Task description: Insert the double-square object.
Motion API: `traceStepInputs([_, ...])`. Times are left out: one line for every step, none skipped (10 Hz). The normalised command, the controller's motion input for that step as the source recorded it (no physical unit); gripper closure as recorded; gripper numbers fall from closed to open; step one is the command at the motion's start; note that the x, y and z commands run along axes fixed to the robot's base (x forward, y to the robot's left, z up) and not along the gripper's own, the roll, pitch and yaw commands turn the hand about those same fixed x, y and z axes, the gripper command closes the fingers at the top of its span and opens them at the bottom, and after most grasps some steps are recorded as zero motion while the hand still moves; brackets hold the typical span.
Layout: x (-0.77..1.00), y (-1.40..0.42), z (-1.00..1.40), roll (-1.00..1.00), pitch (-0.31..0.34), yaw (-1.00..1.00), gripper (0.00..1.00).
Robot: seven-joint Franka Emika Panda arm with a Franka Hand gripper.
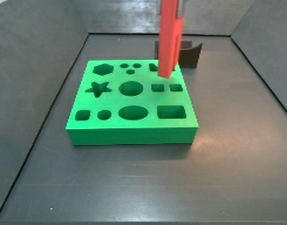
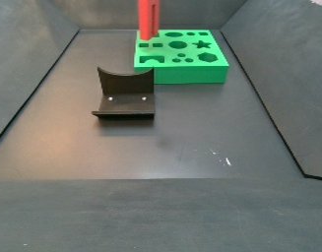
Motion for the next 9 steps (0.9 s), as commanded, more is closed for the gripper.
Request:
traceStepInputs([0.25,0.08,-0.08,-0.07,0.000,-0.88,1.00])
traceStepInputs([0.00,0.00,0.00,-0.07,0.000,-1.00,1.00])
traceStepInputs([0.00,0.00,-0.01,-0.03,0.000,-1.00,1.00])
traceStepInputs([0.00,0.00,-0.07,0.00,0.000,-1.00,1.00])
traceStepInputs([0.00,0.00,-0.06,0.00,0.000,-1.00,1.00])
traceStepInputs([0.00,0.00,-0.07,0.00,0.000,-1.00,1.00])
traceStepInputs([0.00,0.00,-0.07,0.00,0.000,-1.00,1.00])
traceStepInputs([0.00,0.00,-0.09,0.00,0.000,-1.00,1.00])
traceStepInputs([0.00,0.00,-0.19,-0.03,-0.011,-1.00,1.00])
